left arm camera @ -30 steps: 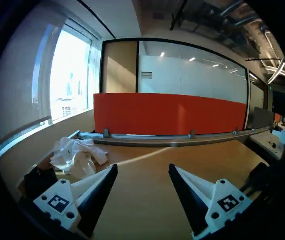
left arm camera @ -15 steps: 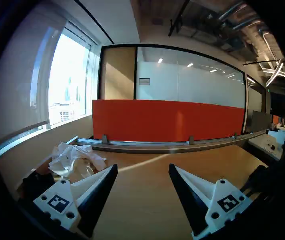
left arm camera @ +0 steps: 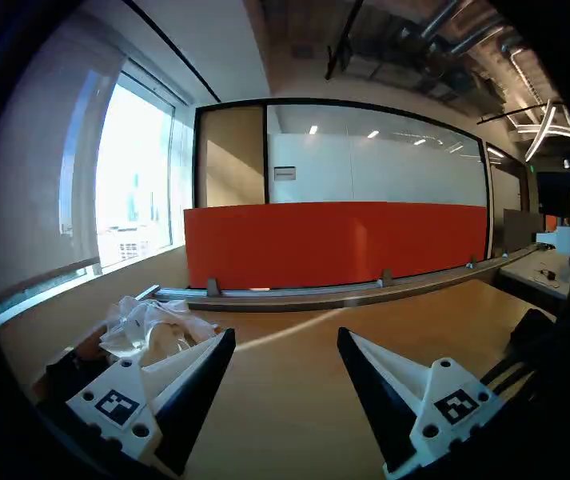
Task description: Fold towel
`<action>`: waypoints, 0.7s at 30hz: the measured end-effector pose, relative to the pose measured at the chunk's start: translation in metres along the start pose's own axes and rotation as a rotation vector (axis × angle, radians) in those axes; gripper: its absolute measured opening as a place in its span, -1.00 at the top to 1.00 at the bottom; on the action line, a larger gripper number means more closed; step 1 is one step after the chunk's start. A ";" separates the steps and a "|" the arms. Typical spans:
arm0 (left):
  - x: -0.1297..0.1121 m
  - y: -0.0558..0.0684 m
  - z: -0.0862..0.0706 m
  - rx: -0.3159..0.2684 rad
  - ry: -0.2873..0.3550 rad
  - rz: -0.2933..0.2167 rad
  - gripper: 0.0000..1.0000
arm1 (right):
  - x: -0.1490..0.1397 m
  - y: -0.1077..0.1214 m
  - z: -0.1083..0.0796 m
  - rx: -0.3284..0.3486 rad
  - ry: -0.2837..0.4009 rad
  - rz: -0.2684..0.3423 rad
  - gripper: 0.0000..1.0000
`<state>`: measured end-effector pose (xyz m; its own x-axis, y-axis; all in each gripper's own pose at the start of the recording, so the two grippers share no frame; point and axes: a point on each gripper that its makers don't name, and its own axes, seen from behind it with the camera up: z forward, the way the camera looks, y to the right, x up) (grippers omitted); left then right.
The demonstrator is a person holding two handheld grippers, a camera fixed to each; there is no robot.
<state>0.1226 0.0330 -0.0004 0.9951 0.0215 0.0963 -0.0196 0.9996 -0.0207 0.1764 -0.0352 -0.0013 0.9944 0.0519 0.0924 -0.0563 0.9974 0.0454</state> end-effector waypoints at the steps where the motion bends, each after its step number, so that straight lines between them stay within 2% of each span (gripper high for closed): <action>1: -0.003 -0.001 0.000 0.000 0.005 -0.003 -0.89 | -0.001 -0.002 0.000 0.004 0.000 -0.002 -0.99; 12: -0.038 -0.018 0.000 0.011 0.052 -0.035 -0.89 | -0.006 -0.027 0.004 0.031 0.012 -0.020 -0.99; 15: -0.049 -0.020 0.001 0.007 0.060 -0.051 -0.88 | -0.011 -0.031 0.006 0.032 0.018 -0.026 -0.99; 21: -0.072 -0.024 0.004 0.009 0.071 -0.048 -0.89 | -0.030 -0.036 0.012 0.038 0.020 -0.040 -0.99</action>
<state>0.0513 0.0074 -0.0027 0.9993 -0.0280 0.0259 0.0282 0.9996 -0.0090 0.1475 -0.0732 0.0060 0.9974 0.0133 0.0704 -0.0194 0.9960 0.0868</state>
